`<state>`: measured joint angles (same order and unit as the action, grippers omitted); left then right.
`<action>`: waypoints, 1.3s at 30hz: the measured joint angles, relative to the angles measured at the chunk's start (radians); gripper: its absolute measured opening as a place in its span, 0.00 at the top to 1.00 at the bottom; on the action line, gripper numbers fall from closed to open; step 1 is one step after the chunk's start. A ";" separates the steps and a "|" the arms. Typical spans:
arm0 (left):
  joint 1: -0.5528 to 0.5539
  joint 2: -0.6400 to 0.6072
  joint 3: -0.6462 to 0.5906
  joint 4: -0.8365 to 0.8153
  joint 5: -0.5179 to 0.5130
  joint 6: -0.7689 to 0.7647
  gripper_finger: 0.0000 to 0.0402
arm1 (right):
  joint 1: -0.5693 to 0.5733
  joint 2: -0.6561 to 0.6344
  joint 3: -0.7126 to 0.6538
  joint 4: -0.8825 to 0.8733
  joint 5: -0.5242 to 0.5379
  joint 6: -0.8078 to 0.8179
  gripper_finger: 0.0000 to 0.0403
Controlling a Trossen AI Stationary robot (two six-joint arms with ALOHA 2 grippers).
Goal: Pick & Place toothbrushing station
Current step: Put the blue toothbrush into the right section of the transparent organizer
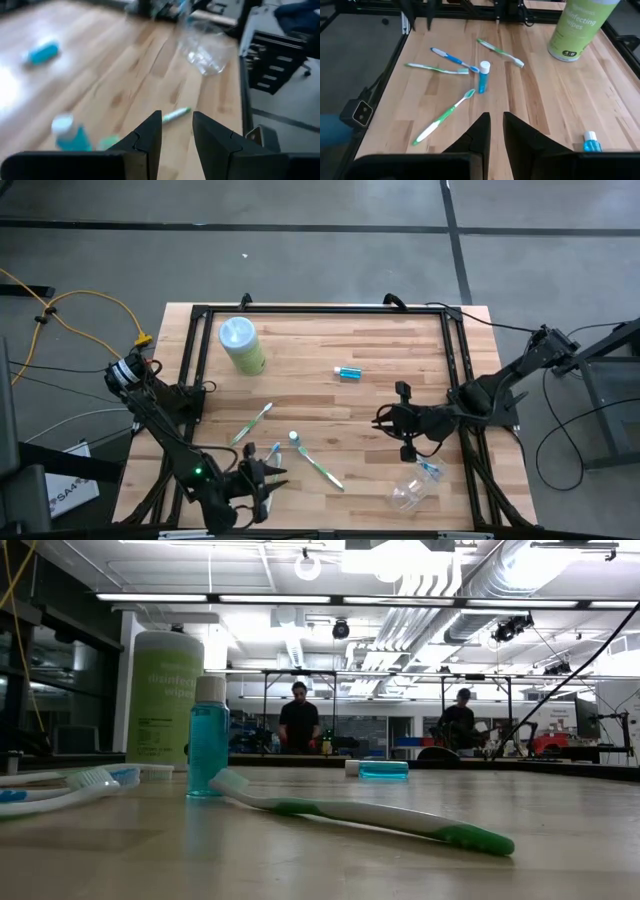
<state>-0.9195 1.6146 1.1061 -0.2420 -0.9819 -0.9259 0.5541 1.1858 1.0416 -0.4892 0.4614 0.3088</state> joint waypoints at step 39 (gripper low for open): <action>0.089 0.025 0.000 -0.542 0.614 -0.773 0.55 | 0.000 0.000 -0.100 0.003 -0.047 -0.041 0.89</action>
<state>-0.8307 1.6392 1.1061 -0.7838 -0.3675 -1.6989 0.5545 1.1862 0.9418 -0.4863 0.4149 0.2678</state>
